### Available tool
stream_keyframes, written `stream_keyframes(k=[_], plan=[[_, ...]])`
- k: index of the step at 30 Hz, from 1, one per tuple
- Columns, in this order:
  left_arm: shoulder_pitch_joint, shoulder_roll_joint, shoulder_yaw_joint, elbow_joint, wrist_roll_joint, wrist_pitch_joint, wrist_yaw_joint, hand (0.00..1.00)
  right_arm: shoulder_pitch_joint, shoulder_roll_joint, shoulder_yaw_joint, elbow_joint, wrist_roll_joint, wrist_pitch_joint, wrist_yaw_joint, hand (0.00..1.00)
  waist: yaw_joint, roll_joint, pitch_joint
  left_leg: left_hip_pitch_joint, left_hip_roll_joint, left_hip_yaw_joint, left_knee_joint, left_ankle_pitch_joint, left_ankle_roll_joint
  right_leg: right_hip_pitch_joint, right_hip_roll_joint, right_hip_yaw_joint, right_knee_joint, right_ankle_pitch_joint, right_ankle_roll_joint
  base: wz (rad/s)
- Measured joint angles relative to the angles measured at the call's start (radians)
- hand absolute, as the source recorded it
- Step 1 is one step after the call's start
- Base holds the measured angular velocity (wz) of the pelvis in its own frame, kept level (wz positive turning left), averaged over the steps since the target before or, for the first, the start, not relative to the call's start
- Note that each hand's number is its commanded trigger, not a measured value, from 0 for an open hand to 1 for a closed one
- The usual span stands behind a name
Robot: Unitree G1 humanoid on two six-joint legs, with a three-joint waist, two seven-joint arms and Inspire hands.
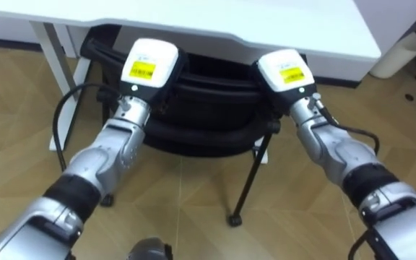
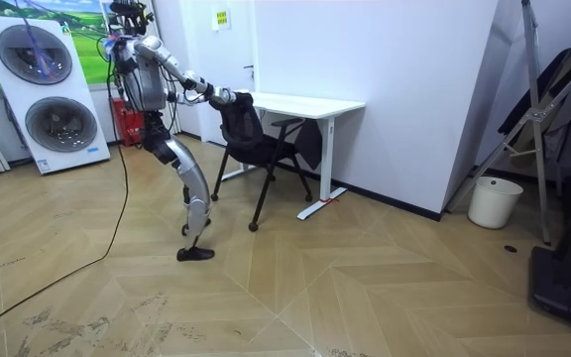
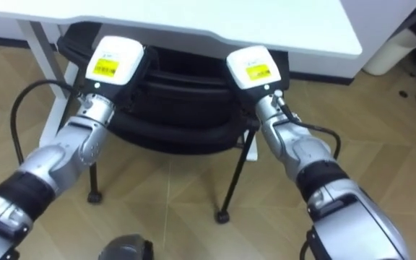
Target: Push chair
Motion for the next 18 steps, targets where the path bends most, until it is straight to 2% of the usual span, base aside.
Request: stream_keyframes(k=[5,6,7,8,9,10,14,16,18], plan=[[0.007,0.000,0.000,-0.017,0.003,0.016,-0.003,1.00,0.000,0.000,0.019,-0.001,0.016,0.014,-0.012,1.00,0.002,0.002,0.0004,0.003,0.004,-0.014,0.004,-0.007,-0.011,0.016,0.000,-0.027,-0.006,-0.003,-0.006,0.01],[0.007,0.000,0.000,-0.020,0.003,0.017,-0.005,1.00,0.000,0.000,0.019,-0.001,0.016,0.014,-0.013,0.63,0.001,0.002,0.0008,0.003,0.003,-0.016,0.004,-0.008,-0.012,0.018,-0.001,-0.028,-0.007,-0.004,-0.006,0.04],[0.007,0.000,0.000,-0.022,0.003,0.018,-0.007,1.00,0.000,0.000,0.019,-0.001,0.018,0.016,-0.017,0.15,0.000,0.004,0.0022,0.003,0.002,-0.018,0.005,-0.009,-0.012,0.020,-0.001,-0.028,-0.007,-0.005,-0.005,0.04],[0.007,0.000,0.000,-0.023,0.003,0.019,-0.007,0.91,0.000,0.000,0.019,-0.001,0.018,0.017,-0.018,0.00,-0.001,0.005,0.0026,0.003,0.001,-0.019,0.006,-0.009,-0.011,0.020,-0.001,-0.028,-0.007,-0.005,-0.004,0.00],[0.007,0.000,0.000,-0.026,0.003,0.020,-0.012,0.51,0.000,0.000,0.019,-0.001,0.021,0.019,-0.019,0.00,-0.002,0.005,0.0028,0.002,0.000,-0.019,0.006,-0.010,-0.011,0.020,-0.002,-0.028,-0.007,-0.007,-0.002,0.00],[0.007,-0.001,0.000,-0.029,0.003,0.023,-0.015,0.00,0.000,0.000,0.019,-0.002,0.026,0.023,-0.018,0.00,-0.003,0.005,0.0029,0.002,-0.001,-0.019,0.006,-0.011,-0.012,0.020,-0.003,-0.029,-0.007,-0.007,-0.001,0.00],[0.006,-0.015,0.001,-0.031,0.003,0.044,-0.026,0.00,-0.013,0.012,0.016,-0.005,0.080,0.061,0.029,0.00,-0.008,0.006,0.0024,0.002,-0.001,-0.018,0.007,-0.013,-0.015,0.021,-0.003,-0.028,-0.007,-0.008,0.000,0.00],[0.005,-0.043,0.017,-0.039,0.002,0.067,-0.051,0.00,-0.015,0.012,0.012,-0.004,0.130,0.081,0.060,0.00,-0.004,0.008,0.0016,0.002,-0.002,-0.018,0.007,-0.013,-0.015,0.021,-0.004,-0.027,-0.007,-0.008,0.000,0.00],[0.004,-0.061,0.035,-0.043,-0.001,0.075,-0.067,0.00,-0.016,0.013,0.007,-0.004,0.152,0.089,0.071,0.00,-0.001,0.008,0.0015,0.003,-0.002,-0.018,0.007,-0.013,-0.015,0.021,-0.003,-0.026,-0.007,-0.008,0.000,0.00]])
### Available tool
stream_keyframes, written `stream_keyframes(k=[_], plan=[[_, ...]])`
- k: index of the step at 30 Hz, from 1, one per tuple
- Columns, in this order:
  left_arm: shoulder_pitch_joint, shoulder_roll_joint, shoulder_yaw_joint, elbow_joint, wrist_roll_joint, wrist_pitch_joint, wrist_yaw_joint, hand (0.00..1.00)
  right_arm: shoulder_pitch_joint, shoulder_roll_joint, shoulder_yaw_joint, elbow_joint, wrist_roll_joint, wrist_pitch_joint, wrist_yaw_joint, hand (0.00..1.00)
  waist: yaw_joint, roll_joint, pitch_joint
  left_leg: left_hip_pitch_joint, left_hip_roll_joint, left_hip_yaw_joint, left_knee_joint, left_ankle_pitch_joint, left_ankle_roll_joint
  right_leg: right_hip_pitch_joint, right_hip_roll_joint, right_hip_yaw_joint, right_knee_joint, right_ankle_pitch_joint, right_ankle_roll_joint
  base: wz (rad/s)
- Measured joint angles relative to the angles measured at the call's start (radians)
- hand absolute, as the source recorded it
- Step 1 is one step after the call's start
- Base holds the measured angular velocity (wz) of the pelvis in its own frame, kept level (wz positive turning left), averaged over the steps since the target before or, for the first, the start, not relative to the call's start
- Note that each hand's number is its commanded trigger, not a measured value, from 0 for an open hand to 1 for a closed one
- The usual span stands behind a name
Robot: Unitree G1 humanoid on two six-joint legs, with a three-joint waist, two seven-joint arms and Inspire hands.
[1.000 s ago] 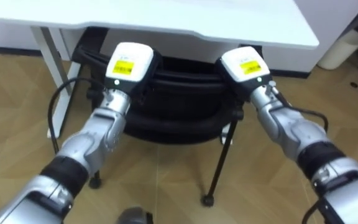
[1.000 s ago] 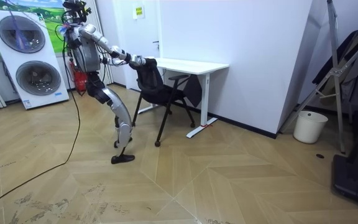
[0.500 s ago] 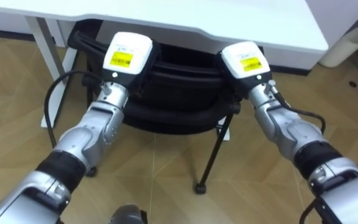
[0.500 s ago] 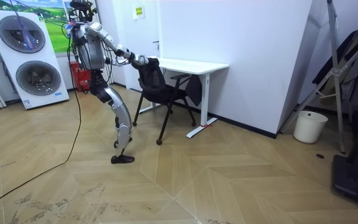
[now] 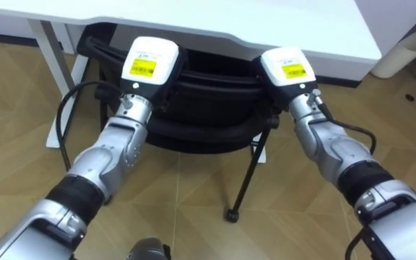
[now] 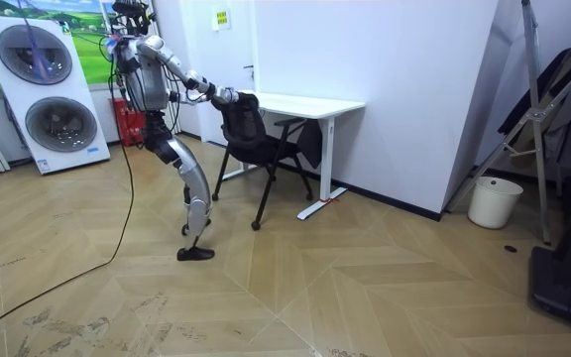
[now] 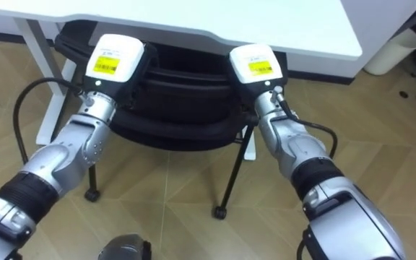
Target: Push chair
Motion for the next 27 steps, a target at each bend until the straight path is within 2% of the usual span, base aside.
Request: stream_keyframes(k=[3,6,9,10,12,15,16,18,20,22,23,24,25,27], plan=[[0.000,-0.021,0.019,0.004,-0.015,0.005,-0.006,0.00,-0.001,0.001,-0.001,0.000,0.037,0.004,0.018,0.00,0.001,0.003,0.0016,0.009,0.000,0.000,-0.001,0.002,0.004,0.008,0.002,0.002,-0.003,0.000,0.000,0.00],[0.001,-0.021,0.019,0.004,-0.055,-0.002,-0.015,0.00,-0.001,0.003,-0.001,0.000,0.055,0.012,0.035,0.00,0.004,0.007,0.0017,0.019,0.001,0.005,-0.004,-0.003,0.000,0.015,0.001,0.002,-0.007,0.000,0.002,-0.01],[0.007,-0.040,0.047,0.000,-0.069,-0.011,-0.014,0.00,-0.001,0.003,-0.019,-0.001,0.050,0.012,0.053,0.00,0.004,0.008,0.0010,0.023,-0.004,0.005,-0.013,-0.005,0.003,0.022,0.001,0.000,-0.020,0.002,0.011,0.00],[0.014,-0.041,0.048,-0.009,-0.094,-0.014,-0.015,0.00,-0.001,0.003,-0.019,0.001,0.047,0.012,0.054,0.00,0.002,0.007,0.0009,0.028,-0.017,0.007,-0.019,-0.009,0.011,0.024,-0.006,0.003,-0.020,0.005,0.012,0.00],[0.028,-0.049,0.066,-0.018,-0.104,-0.029,-0.018,0.00,-0.001,0.002,-0.024,0.001,0.048,0.010,0.059,0.00,-0.001,0.008,0.0002,0.037,-0.019,0.023,-0.024,-0.015,0.019,0.027,-0.021,0.004,-0.015,0.007,0.016,0.00],[0.048,-0.045,0.074,-0.032,-0.129,-0.038,-0.016,0.00,-0.001,0.001,-0.024,0.000,0.047,0.000,0.072,0.00,-0.013,0.011,-0.0018,0.053,-0.025,0.047,-0.016,-0.029,0.029,0.035,-0.047,-0.009,0.025,0.008,0.024,-0.05],[0.055,-0.045,0.078,-0.039,-0.143,-0.039,-0.022,0.00,-0.001,0.001,-0.025,0.000,0.047,0.002,0.073,0.00,-0.021,0.017,-0.0041,0.055,-0.031,0.043,-0.016,-0.030,0.030,0.035,-0.050,-0.010,0.028,0.013,0.031,0.00],[0.068,-0.042,0.086,-0.048,-0.169,-0.042,-0.031,0.00,-0.001,0.001,-0.028,0.000,0.057,0.007,0.073,0.00,-0.029,0.028,-0.0052,0.062,-0.035,0.033,-0.019,-0.030,0.030,0.034,-0.049,-0.009,0.034,0.033,0.026,-0.02],[0.077,-0.039,0.088,-0.053,-0.208,-0.042,-0.044,0.00,0.000,-0.002,-0.028,-0.012,0.062,0.021,0.075,0.00,-0.037,0.042,-0.0148,0.069,-0.033,0.027,-0.023,-0.030,0.031,0.037,-0.040,-0.007,0.016,0.043,0.027,-0.08],[0.086,-0.036,0.096,-0.059,-0.263,-0.033,-0.065,0.00,0.005,-0.011,-0.028,-0.052,0.062,0.033,0.088,0.00,-0.045,0.062,-0.0276,0.073,-0.036,0.014,-0.044,-0.023,0.028,0.061,-0.010,-0.005,-0.058,0.051,0.031,-0.13],[0.089,-0.036,0.096,-0.059,-0.287,-0.030,-0.066,0.00,0.011,-0.012,-0.027,-0.063,0.062,0.035,0.088,0.00,-0.049,0.067,-0.0306,0.078,-0.036,0.007,-0.055,-0.014,0.029,0.071,-0.001,-0.010,-0.078,0.060,0.031,-0.04],[0.095,-0.036,0.097,-0.059,-0.317,-0.023,-0.069,0.00,0.030,-0.012,-0.028,-0.093,0.059,0.045,0.088,0.00,-0.059,0.069,-0.0349,0.096,-0.039,0.003,-0.088,0.004,0.027,0.094,0.014,-0.013,-0.120,0.075,0.033,0.06],[0.098,-0.035,0.100,-0.059,-0.324,-0.018,-0.069,0.00,0.034,-0.013,-0.028,-0.106,0.055,0.048,0.088,0.00,-0.066,0.069,-0.0356,0.105,-0.041,0.000,-0.107,0.016,0.023,0.107,0.023,-0.015,-0.144,0.082,0.034,0.13],[0.110,-0.018,0.098,-0.061,-0.345,0.005,-0.077,0.00,0.042,-0.019,-0.028,-0.156,0.049,0.052,0.103,0.00,-0.106,0.066,-0.0407,0.145,-0.064,-0.018,-0.199,0.070,0.015,0.157,0.044,-0.036,-0.242,0.111,0.046,0.22]])
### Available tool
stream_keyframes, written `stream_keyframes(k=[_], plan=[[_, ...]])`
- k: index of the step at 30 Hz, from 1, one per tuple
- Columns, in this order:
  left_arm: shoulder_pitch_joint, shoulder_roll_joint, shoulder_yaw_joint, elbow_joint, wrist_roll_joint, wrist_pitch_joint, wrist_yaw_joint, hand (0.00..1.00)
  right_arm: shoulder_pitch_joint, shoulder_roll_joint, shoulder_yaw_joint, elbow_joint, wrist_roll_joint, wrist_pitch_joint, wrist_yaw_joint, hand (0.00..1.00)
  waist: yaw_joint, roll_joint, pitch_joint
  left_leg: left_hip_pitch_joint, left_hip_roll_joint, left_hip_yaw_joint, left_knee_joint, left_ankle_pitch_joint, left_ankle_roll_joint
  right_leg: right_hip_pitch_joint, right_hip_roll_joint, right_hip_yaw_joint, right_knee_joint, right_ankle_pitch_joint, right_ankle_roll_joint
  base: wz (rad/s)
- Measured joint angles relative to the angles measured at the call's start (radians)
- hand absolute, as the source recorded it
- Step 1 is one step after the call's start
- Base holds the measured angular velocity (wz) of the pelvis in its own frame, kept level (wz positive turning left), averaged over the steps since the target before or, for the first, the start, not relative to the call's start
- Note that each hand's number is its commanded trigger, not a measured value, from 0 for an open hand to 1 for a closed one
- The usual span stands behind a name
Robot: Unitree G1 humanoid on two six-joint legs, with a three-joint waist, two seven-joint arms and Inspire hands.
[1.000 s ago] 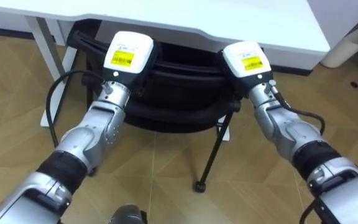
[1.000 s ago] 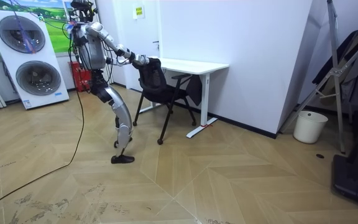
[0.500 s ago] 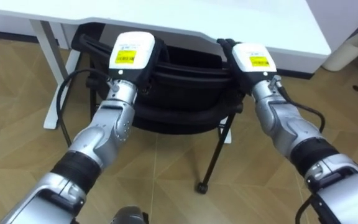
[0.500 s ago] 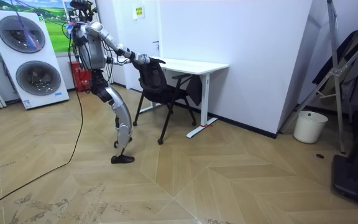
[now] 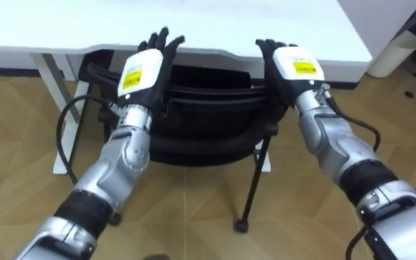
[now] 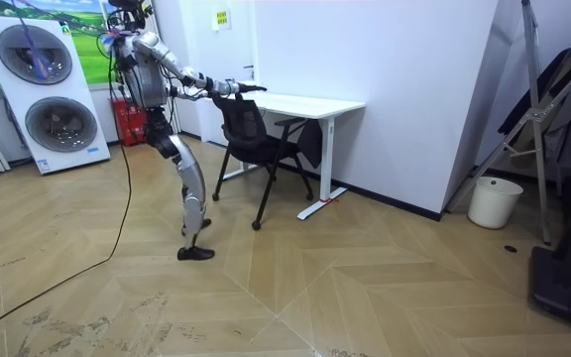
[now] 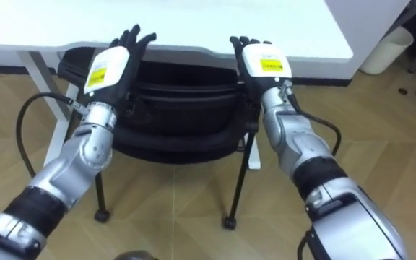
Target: Push chair
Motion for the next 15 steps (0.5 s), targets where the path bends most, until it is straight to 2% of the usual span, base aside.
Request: stream_keyframes(k=[2,5,7,8,9,10,11,12,13,15], plan=[[0.011,0.008,0.000,-0.016,-0.006,0.020,-0.008,0.00,0.006,-0.005,-0.004,-0.030,0.010,0.003,0.009,0.00,-0.023,-0.002,-0.0052,0.022,-0.010,-0.002,-0.069,0.039,0.002,0.020,0.017,0.000,-0.063,0.032,-0.001,0.17],[0.045,0.040,0.022,-0.101,-0.005,0.040,-0.036,0.00,0.068,-0.051,-0.040,-0.195,0.003,0.001,0.060,0.00,-0.059,-0.002,-0.0102,0.018,-0.023,-0.013,-0.127,0.083,0.006,0.019,0.041,0.004,-0.134,0.079,-0.012,0.11],[0.047,0.055,0.023,-0.126,-0.005,0.051,-0.071,0.00,0.101,-0.143,-0.044,-0.318,0.021,-0.013,0.074,0.00,-0.082,0.000,-0.0115,0.020,-0.026,-0.017,-0.152,0.106,0.015,0.038,0.056,0.008,-0.174,0.107,-0.019,0.12],[0.047,0.061,0.023,-0.129,-0.003,0.057,-0.077,0.00,0.102,-0.164,-0.049,-0.348,0.040,-0.013,0.072,0.00,-0.087,0.002,-0.0128,0.020,-0.027,-0.017,-0.155,0.109,0.016,0.043,0.063,0.014,-0.183,0.112,-0.018,0.00],[0.049,0.062,0.023,-0.142,0.006,0.064,-0.093,0.00,0.103,-0.191,-0.092,-0.388,0.080,-0.020,0.049,0.00,-0.088,0.003,-0.0161,0.023,-0.022,-0.016,-0.159,0.110,0.015,0.053,0.077,0.019,-0.212,0.125,-0.016,-0.09],[0.065,0.068,0.027,-0.185,0.013,0.069,-0.101,0.00,0.104,-0.196,-0.167,-0.429,0.123,-0.021,0.015,0.00,-0.086,0.000,-0.0213,0.028,-0.020,-0.016,-0.169,0.113,0.011,0.055,0.088,0.025,-0.243,0.135,-0.016,-0.12],[0.070,0.074,0.027,-0.193,0.015,0.069,-0.105,0.00,0.104,-0.197,-0.209,-0.446,0.139,-0.022,-0.007,0.00,-0.087,0.001,-0.0228,0.031,-0.018,-0.016,-0.171,0.114,0.011,0.061,0.092,0.031,-0.252,0.138,-0.016,-0.09],[0.097,0.091,0.045,-0.219,0.012,0.071,-0.113,0.00,0.116,-0.201,-0.291,-0.496,0.157,-0.023,-0.052,0.00,-0.093,0.004,-0.0286,0.039,-0.015,-0.016,-0.175,0.114,0.010,0.071,0.106,0.046,-0.273,0.142,-0.015,0.00],[0.122,0.100,0.061,-0.256,0.006,0.071,-0.116,0.00,0.138,-0.208,-0.334,-0.540,0.161,-0.023,-0.076,0.00,-0.095,0.004,-0.0331,0.042,-0.015,-0.016,-0.180,0.115,0.009,0.080,0.111,0.048,-0.287,0.147,-0.015,0.00],[0.200,0.161,0.079,-0.363,-0.012,0.072,-0.122,0.00,0.246,-0.265,-0.480,-0.677,0.222,-0.046,-0.176,0.00,-0.098,0.004,-0.0366,0.065,-0.014,-0.015,-0.193,0.113,0.003,0.109,0.122,0.056,-0.324,0.157,-0.015,-0.04]])
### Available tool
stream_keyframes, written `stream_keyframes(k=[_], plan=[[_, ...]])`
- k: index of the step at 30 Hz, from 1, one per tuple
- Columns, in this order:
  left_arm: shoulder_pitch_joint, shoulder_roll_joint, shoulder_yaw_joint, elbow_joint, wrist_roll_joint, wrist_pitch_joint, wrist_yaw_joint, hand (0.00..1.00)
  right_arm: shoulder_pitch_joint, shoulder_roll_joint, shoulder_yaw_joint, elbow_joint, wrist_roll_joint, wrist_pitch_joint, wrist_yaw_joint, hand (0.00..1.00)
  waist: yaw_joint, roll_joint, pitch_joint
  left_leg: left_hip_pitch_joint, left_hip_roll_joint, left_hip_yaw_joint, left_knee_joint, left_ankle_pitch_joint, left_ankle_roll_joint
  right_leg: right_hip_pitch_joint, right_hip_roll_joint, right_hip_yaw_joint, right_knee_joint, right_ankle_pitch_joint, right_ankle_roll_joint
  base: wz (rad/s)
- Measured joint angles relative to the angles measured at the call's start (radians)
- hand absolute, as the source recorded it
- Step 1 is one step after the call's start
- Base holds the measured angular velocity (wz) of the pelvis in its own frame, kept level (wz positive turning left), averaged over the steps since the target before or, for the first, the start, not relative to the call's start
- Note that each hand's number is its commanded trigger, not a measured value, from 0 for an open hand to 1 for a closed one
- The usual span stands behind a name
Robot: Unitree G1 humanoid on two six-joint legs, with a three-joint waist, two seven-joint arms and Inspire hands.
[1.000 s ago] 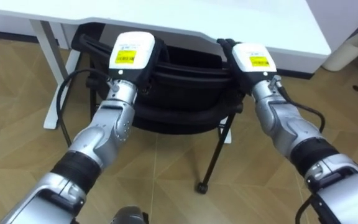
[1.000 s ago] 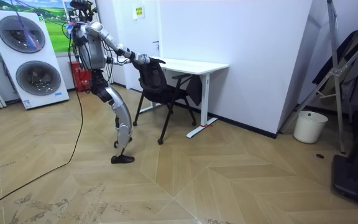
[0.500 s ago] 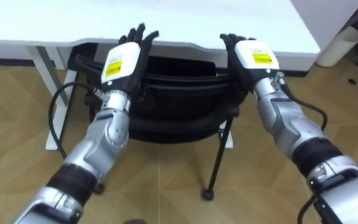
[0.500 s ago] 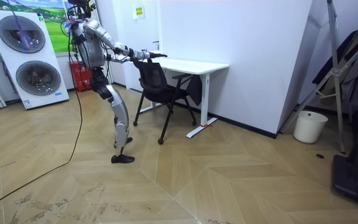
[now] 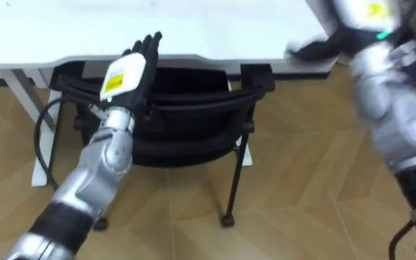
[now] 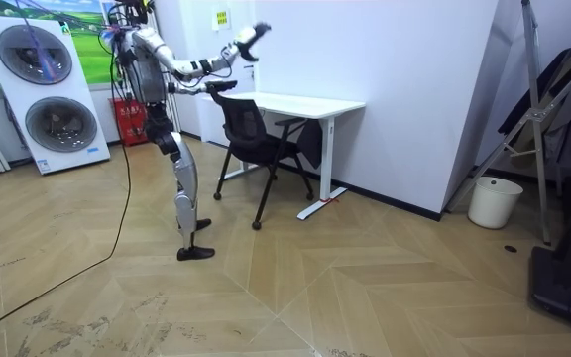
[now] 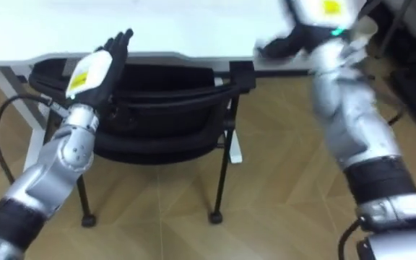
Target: Push chair
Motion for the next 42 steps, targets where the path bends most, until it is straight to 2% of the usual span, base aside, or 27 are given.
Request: stream_keyframes(k=[1,2,3,4,5,6,7,8,10,11,12,13,14,15,16,17,19,20,21,22,24,25,28,32,34,37,42], plan=[[0.037,0.012,0.030,-0.030,-0.006,-0.005,0.000,0.00,0.052,-0.020,-0.072,-0.050,0.037,-0.011,-0.043,0.00,-0.004,0.002,-0.0019,0.006,0.002,0.006,-0.005,-0.001,-0.002,0.004,0.003,0.007,-0.008,0.001,0.000,-0.12],[0.061,0.014,0.058,-0.048,-0.010,-0.008,0.000,0.00,0.086,-0.026,-0.108,-0.074,0.057,-0.016,-0.066,0.00,-0.005,0.002,-0.0035,0.008,0.004,0.011,-0.007,-0.003,-0.004,0.006,0.006,0.009,-0.015,0.003,0.000,-0.23],[0.109,0.034,0.109,-0.085,-0.025,-0.015,0.000,0.00,0.153,-0.033,-0.177,-0.114,0.094,-0.029,-0.107,0.00,-0.011,0.003,-0.0037,0.012,0.010,0.020,-0.008,-0.007,-0.010,0.007,0.012,0.019,-0.019,0.005,-0.003,-0.23],[0.163,0.048,0.178,-0.129,-0.038,-0.038,0.001,0.00,0.225,-0.033,-0.260,-0.148,0.102,-0.039,-0.133,0.00,-0.023,0.007,-0.0062,0.013,0.013,0.022,-0.010,-0.009,-0.014,0.007,0.017,0.023,-0.030,0.004,-0.004,-0.20],[0.190,0.048,0.215,-0.156,-0.052,-0.047,0.006,0.00,0.265,-0.033,-0.304,-0.167,0.113,-0.041,-0.148,0.00,-0.024,0.011,-0.0085,0.013,0.014,0.023,-0.013,-0.010,-0.016,0.007,0.018,0.023,-0.033,0.004,-0.004,-0.11],[0.233,0.047,0.286,-0.206,-0.083,-0.064,0.019,0.00,0.333,-0.033,-0.383,-0.196,0.158,-0.044,-0.185,0.00,-0.029,0.022,-0.0152,0.018,0.013,0.027,-0.020,-0.011,-0.018,0.006,0.017,0.027,-0.032,0.002,-0.005,-0.11],[0.260,0.036,0.366,-0.233,-0.117,-0.103,0.082,0.00,0.373,-0.033,-0.448,-0.199,0.203,-0.047,-0.224,0.00,-0.039,0.035,-0.0224,0.034,0.011,0.036,-0.032,-0.011,-0.019,0.011,0.015,0.038,-0.031,0.001,-0.006,-0.16],[0.267,0.030,0.415,-0.250,-0.140,-0.122,0.117,0.00,0.390,-0.033,-0.471,-0.199,0.231,-0.049,-0.242,0.00,-0.042,0.041,-0.0269,0.046,0.010,0.043,-0.040,-0.011,-0.020,0.015,0.014,0.041,-0.031,0.000,-0.007,-0.23],[0.296,0.026,0.625,-0.323,-0.225,-0.205,0.267,0.00,0.453,-0.027,-0.522,-0.208,0.337,-0.066,-0.294,0.00,-0.068,0.053,-0.0381,0.109,0.002,0.071,-0.092,-0.004,-0.031,0.041,0.009,0.069,-0.029,-0.015,-0.006,-0.30],[0.306,0.026,0.668,-0.332,-0.237,-0.225,0.296,0.00,0.473,-0.022,-0.532,-0.217,0.361,-0.074,-0.300,0.00,-0.074,0.055,-0.0392,0.126,-0.001,0.077,-0.106,-0.002,-0.034,0.049,0.009,0.075,-0.031,-0.021,-0.004,-0.26],[0.351,0.022,0.756,-0.343,-0.266,-0.264,0.346,0.00,0.520,-0.009,-0.557,-0.238,0.421,-0.097,-0.308,0.00,-0.093,0.058,-0.0406,0.161,-0.007,0.086,-0.137,0.000,-0.043,0.065,0.006,0.082,-0.029,-0.035,0.003,-0.24],[0.394,0.008,0.818,-0.353,-0.294,-0.289,0.386,0.00,0.577,0.002,-0.586,-0.242,0.487,-0.118,-0.322,0.00,-0.100,0.066,-0.0420,0.189,-0.010,0.097,-0.157,0.000,-0.049,0.076,0.005,0.091,-0.026,-0.046,0.005,-0.23],[0.423,-0.005,0.841,-0.354,-0.309,-0.297,0.405,0.00,0.605,0.014,-0.601,-0.240,0.525,-0.121,-0.327,0.00,-0.103,0.069,-0.0397,0.202,-0.010,0.102,-0.163,-0.001,-0.052,0.086,0.005,0.092,-0.028,-0.049,0.004,-0.18],[0.483,-0.034,0.864,-0.347,-0.346,-0.306,0.437,0.00,0.665,0.054,-0.615,-0.236,0.610,-0.124,-0.335,0.00,-0.108,0.070,-0.0381,0.221,-0.010,0.105,-0.174,-0.002,-0.058,0.099,0.006,0.093,-0.028,-0.057,0.002,-0.08],[0.555,-0.072,0.861,-0.327,-0.392,-0.306,0.464,0.00,0.727,0.106,-0.617,-0.228,0.707,-0.124,-0.335,0.00,-0.117,0.071,-0.0374,0.232,-0.009,0.106,-0.179,-0.005,-0.064,0.106,0.008,0.094,-0.027,-0.063,-0.002,-0.04],[0.590,-0.095,0.854,-0.306,-0.412,-0.305,0.473,0.00,0.757,0.134,-0.611,-0.220,0.750,-0.125,-0.333,0.00,-0.118,0.072,-0.0356,0.235,-0.009,0.106,-0.182,-0.006,-0.066,0.107,0.010,0.097,-0.027,-0.065,-0.003,-0.08],[0.681,-0.173,0.804,-0.176,-0.506,-0.296,0.481,0.00,0.859,0.235,-0.558,-0.111,0.906,-0.126,-0.294,0.00,-0.117,0.072,-0.0240,0.237,-0.006,0.108,-0.185,-0.011,-0.075,0.104,0.014,0.103,-0.026,-0.070,-0.011,-0.09],[0.696,-0.187,0.790,-0.135,-0.531,-0.295,0.480,0.00,0.879,0.258,-0.546,-0.068,0.941,-0.123,-0.278,0.00,-0.118,0.069,-0.0229,0.236,-0.006,0.108,-0.185,-0.013,-0.077,0.103,0.014,0.103,-0.026,-0.071,-0.013,0.00],[0.721,-0.213,0.772,-0.045,-0.570,-0.291,0.474,0.00,0.900,0.298,-0.522,0.025,1.028,-0.116,-0.248,0.00,-0.119,0.069,-0.0209,0.235,-0.005,0.108,-0.184,-0.017,-0.080,0.102,0.014,0.104,-0.025,-0.074,-0.015,0.00],[0.733,-0.218,0.758,0.004,-0.591,-0.290,0.467,0.00,0.905,0.319,-0.516,0.072,1.073,-0.114,-0.232,0.00,-0.120,0.068,-0.0210,0.235,-0.006,0.108,-0.184,-0.019,-0.081,0.102,0.014,0.104,-0.026,-0.075,-0.015,0.00],[0.763,-0.225,0.692,0.181,-0.635,-0.291,0.433,0.00,0.920,0.356,-0.470,0.299,1.167,-0.115,-0.162,0.00,-0.122,0.070,-0.0205,0.232,-0.008,0.107,-0.183,-0.026,-0.080,0.105,0.013,0.104,-0.031,-0.078,-0.013,0.00],[0.761,-0.232,0.680,0.265,-0.647,-0.290,0.409,0.00,0.910,0.362,-0.453,0.422,1.183,-0.112,-0.120,0.00,-0.123,0.073,-0.0210,0.230,-0.009,0.106,-0.182,-0.030,-0.081,0.105,0.013,0.104,-0.030,-0.079,-0.011,0.00],[0.766,-0.244,0.673,0.385,-0.681,-0.293,0.365,0.00,0.881,0.372,-0.451,0.668,1.209,-0.112,-0.023,0.00,-0.121,0.077,-0.0205,0.230,-0.009,0.105,-0.179,-0.042,-0.084,0.111,0.011,0.099,-0.035,-0.084,-0.005,0.00],[0.743,-0.243,0.641,0.575,-0.687,-0.289,0.310,0.00,0.865,0.373,-0.400,0.879,1.212,-0.098,0.091,0.00,-0.129,0.083,-0.0209,0.247,-0.012,0.098,-0.173,-0.057,-0.089,0.136,0.008,0.089,-0.036,-0.098,-0.002,0.04],[0.724,-0.245,0.597,0.646,-0.721,-0.273,0.282,0.00,0.850,0.374,-0.348,0.948,1.214,-0.071,0.145,0.00,-0.130,0.084,-0.0204,0.246,-0.012,0.097,-0.172,-0.059,-0.091,0.137,0.008,0.085,-0.035,-0.102,-0.003,0.02],[0.694,-0.249,0.540,0.786,-0.745,-0.224,0.188,0.00,0.799,0.376,-0.272,1.004,1.210,-0.001,0.244,0.00,-0.125,0.086,-0.0207,0.253,-0.009,0.101,-0.171,-0.064,-0.094,0.139,0.009,0.093,-0.036,-0.104,-0.005,-0.06],[0.639,-0.246,0.508,0.918,-0.752,-0.140,0.055,0.00,0.727,0.375,-0.209,1.033,1.182,0.044,0.332,0.00,-0.121,0.089,-0.0187,0.257,-0.009,0.096,-0.164,-0.068,-0.093,0.150,0.011,0.089,-0.049,-0.104,-0.005,0.02]])
